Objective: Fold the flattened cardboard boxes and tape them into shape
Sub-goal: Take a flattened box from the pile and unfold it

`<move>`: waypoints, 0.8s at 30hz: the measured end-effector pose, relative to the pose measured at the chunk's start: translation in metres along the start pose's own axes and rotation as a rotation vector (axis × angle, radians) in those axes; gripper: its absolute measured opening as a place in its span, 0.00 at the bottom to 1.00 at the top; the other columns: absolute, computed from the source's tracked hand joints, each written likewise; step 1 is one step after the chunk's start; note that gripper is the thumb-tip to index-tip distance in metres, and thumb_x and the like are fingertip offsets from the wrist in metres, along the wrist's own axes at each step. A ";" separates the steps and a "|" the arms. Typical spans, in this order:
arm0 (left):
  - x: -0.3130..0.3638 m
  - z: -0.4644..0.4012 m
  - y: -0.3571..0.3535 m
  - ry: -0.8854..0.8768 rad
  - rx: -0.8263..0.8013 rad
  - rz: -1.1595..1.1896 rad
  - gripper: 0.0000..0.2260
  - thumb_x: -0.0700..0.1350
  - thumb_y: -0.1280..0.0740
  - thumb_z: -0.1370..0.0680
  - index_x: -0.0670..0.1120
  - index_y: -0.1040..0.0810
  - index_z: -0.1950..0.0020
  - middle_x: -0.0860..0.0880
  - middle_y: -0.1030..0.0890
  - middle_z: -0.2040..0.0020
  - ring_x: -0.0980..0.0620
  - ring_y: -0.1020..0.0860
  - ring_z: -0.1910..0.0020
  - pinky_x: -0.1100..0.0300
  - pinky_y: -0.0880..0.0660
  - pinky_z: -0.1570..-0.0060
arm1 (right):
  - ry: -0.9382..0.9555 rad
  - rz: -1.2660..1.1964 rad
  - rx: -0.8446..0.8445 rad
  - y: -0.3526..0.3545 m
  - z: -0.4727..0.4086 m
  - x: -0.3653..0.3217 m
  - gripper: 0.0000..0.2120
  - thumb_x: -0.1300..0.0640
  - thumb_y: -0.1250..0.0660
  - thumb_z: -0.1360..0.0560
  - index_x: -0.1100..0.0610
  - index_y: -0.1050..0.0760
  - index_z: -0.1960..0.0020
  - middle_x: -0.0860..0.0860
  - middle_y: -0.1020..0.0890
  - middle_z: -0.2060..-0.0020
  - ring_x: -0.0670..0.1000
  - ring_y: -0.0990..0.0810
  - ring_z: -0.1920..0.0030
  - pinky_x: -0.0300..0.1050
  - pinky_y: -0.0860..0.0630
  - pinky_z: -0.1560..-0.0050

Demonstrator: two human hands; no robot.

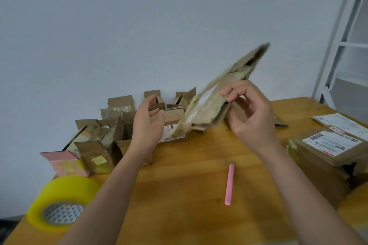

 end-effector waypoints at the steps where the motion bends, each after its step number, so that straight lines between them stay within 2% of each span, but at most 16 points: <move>1: -0.001 0.001 0.003 0.003 0.008 0.003 0.20 0.41 0.39 0.18 0.52 0.34 0.26 0.53 0.29 0.29 0.56 0.27 0.38 0.69 0.31 0.50 | 0.020 -0.015 -0.007 -0.002 -0.001 -0.005 0.14 0.81 0.39 0.31 0.63 0.28 0.56 0.55 0.22 0.54 0.53 0.21 0.49 0.50 0.22 0.48; 6: -0.009 0.006 0.007 0.041 0.011 0.019 0.19 0.46 0.40 0.17 0.50 0.35 0.25 0.53 0.28 0.31 0.60 0.26 0.41 0.72 0.31 0.54 | 0.092 -0.056 -0.144 -0.026 0.003 -0.019 0.13 0.80 0.39 0.34 0.63 0.30 0.64 0.54 0.20 0.61 0.55 0.22 0.57 0.51 0.25 0.58; 8: -0.014 0.009 0.005 0.062 -0.006 0.053 0.20 0.49 0.43 0.16 0.50 0.36 0.24 0.52 0.29 0.29 0.60 0.28 0.40 0.69 0.32 0.47 | 0.073 -0.061 -0.230 -0.043 0.010 -0.017 0.16 0.82 0.37 0.34 0.61 0.30 0.66 0.54 0.19 0.63 0.53 0.23 0.59 0.50 0.25 0.60; 10: -0.018 0.011 0.002 0.077 -0.032 0.093 0.21 0.52 0.45 0.16 0.51 0.38 0.22 0.52 0.32 0.26 0.58 0.33 0.32 0.63 0.36 0.39 | 0.031 -0.071 -0.304 -0.057 0.021 -0.011 0.18 0.83 0.38 0.34 0.60 0.29 0.66 0.52 0.19 0.64 0.51 0.23 0.59 0.48 0.25 0.61; 12: -0.020 0.013 -0.002 0.086 -0.076 0.126 0.24 0.55 0.45 0.17 0.53 0.41 0.21 0.53 0.36 0.24 0.57 0.37 0.28 0.61 0.38 0.35 | -0.021 -0.069 -0.379 -0.068 0.032 -0.003 0.17 0.83 0.40 0.35 0.62 0.29 0.67 0.50 0.19 0.64 0.49 0.22 0.59 0.45 0.24 0.62; 16: -0.018 0.016 -0.015 0.100 -0.206 0.125 0.32 0.62 0.39 0.22 0.56 0.45 0.21 0.53 0.40 0.22 0.55 0.35 0.30 0.58 0.35 0.37 | -0.081 -0.056 -0.444 -0.078 0.041 0.004 0.16 0.81 0.41 0.36 0.60 0.30 0.66 0.48 0.18 0.62 0.49 0.23 0.57 0.42 0.24 0.60; 19: -0.019 0.021 -0.026 0.152 -0.311 0.095 0.46 0.72 0.34 0.34 0.57 0.47 0.21 0.52 0.43 0.21 0.49 0.37 0.26 0.46 0.34 0.30 | -0.051 -0.063 -0.427 -0.078 0.039 0.001 0.14 0.78 0.39 0.34 0.60 0.29 0.66 0.50 0.17 0.55 0.47 0.22 0.50 0.40 0.24 0.50; 21: -0.022 0.023 -0.031 0.208 -0.349 0.143 0.44 0.67 0.33 0.31 0.56 0.47 0.21 0.51 0.39 0.23 0.49 0.33 0.28 0.47 0.31 0.32 | -0.071 -0.086 -0.409 -0.077 0.038 0.001 0.12 0.77 0.39 0.33 0.61 0.28 0.64 0.52 0.20 0.47 0.47 0.21 0.45 0.40 0.22 0.48; 22: -0.023 0.023 -0.033 0.219 -0.351 0.194 0.38 0.61 0.32 0.27 0.56 0.46 0.22 0.52 0.35 0.27 0.53 0.29 0.33 0.53 0.27 0.37 | -0.095 -0.092 -0.403 -0.077 0.038 0.003 0.11 0.74 0.39 0.32 0.60 0.27 0.63 0.51 0.22 0.45 0.48 0.22 0.44 0.40 0.22 0.48; 24: -0.025 0.022 -0.034 0.229 -0.347 0.252 0.29 0.52 0.35 0.20 0.57 0.44 0.23 0.54 0.32 0.35 0.59 0.27 0.43 0.63 0.27 0.51 | -0.137 -0.070 -0.408 -0.077 0.042 0.008 0.06 0.65 0.38 0.30 0.56 0.25 0.60 0.47 0.23 0.42 0.50 0.24 0.42 0.39 0.25 0.45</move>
Point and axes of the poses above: each hand's wrist, its own z-axis away from the middle knuckle, its own y-axis out of the back of the hand, x = y × z, the point moved 7 cm from there along -z, towards the middle knuckle
